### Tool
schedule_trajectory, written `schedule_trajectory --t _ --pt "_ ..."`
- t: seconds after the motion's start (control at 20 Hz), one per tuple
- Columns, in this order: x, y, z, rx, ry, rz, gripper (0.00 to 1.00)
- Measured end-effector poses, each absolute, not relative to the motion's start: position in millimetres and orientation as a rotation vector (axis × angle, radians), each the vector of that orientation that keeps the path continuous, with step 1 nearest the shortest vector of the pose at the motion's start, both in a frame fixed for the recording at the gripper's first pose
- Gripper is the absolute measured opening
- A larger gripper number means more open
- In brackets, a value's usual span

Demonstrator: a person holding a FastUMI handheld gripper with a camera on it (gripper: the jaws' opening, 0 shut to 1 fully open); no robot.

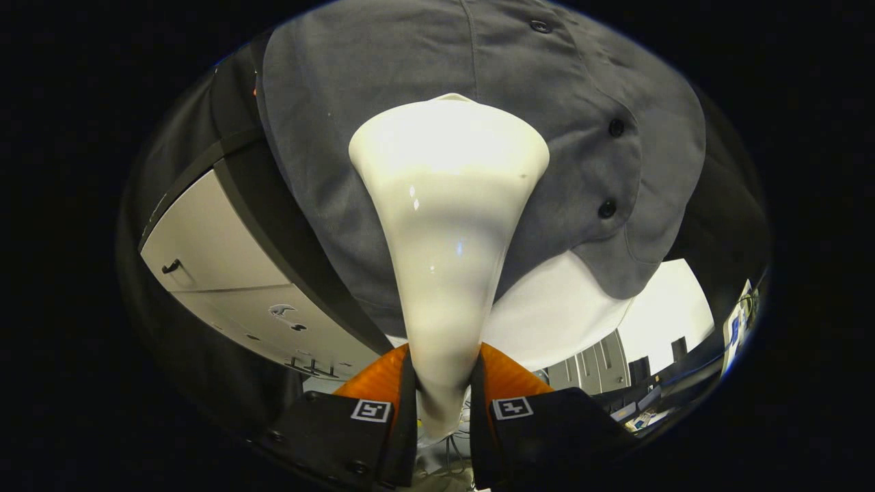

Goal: Iron the clothes twice with a garment steamer, once on the left side and once on the right side.

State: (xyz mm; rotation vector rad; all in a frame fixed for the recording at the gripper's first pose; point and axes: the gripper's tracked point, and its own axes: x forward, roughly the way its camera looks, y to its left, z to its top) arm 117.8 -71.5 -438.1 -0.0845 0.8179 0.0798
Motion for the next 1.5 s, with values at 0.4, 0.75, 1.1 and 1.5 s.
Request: schedule_trajectory --t 0.4,0.75,1.1,1.5 --pt "100.5 -72.5 -404.2 -0.076 0.783 0.074 0.40" --pt "94.1 -71.7 -323.6 -0.068 0.660 0.065 0.40" --pt "104.4 -76.6 -234.2 -0.075 0.528 0.038 0.40" --pt "126.5 -106.1 -135.1 -0.094 0.399 -0.004 0.40"
